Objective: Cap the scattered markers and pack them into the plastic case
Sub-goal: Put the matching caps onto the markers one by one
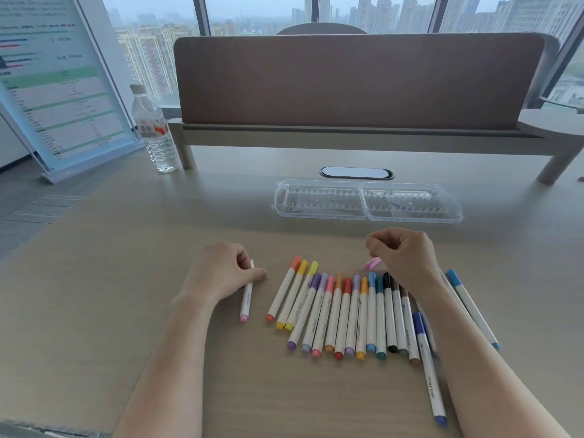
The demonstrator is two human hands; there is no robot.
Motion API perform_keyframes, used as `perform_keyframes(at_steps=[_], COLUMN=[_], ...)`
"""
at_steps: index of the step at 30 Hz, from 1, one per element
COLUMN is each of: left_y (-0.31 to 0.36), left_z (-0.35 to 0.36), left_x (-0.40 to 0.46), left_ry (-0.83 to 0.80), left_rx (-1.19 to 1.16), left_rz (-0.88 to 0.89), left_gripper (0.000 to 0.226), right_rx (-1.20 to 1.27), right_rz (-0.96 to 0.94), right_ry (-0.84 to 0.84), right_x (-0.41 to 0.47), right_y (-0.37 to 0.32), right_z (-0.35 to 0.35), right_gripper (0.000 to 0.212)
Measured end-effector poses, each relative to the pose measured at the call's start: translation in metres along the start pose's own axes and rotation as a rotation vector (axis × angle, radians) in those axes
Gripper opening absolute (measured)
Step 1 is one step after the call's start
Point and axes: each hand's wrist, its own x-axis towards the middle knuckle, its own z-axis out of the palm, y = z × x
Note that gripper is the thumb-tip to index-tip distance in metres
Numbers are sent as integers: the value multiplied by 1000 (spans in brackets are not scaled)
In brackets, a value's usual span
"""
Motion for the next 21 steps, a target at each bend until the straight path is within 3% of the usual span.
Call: perform_keyframes(at_steps=[3, 8, 14, 21], left_y=[0, 2, 16, 30], left_z=[1, 6, 14, 25], left_x=[0, 1, -3, -8], left_ry=[32, 87, 238, 110], left_rx=[-37, -88, -385, -585], left_rz=[2, 8, 135, 350], left_gripper=[31, 20, 11, 5], right_rx=[-131, -401, -396, -278], right_rz=[0, -65, -108, -220], right_ry=[-18, -188, -216, -196], right_x=[2, 9, 13, 7], right_y=[8, 19, 22, 3], right_z=[-6, -13, -10, -7], right_gripper=[6, 10, 17, 12])
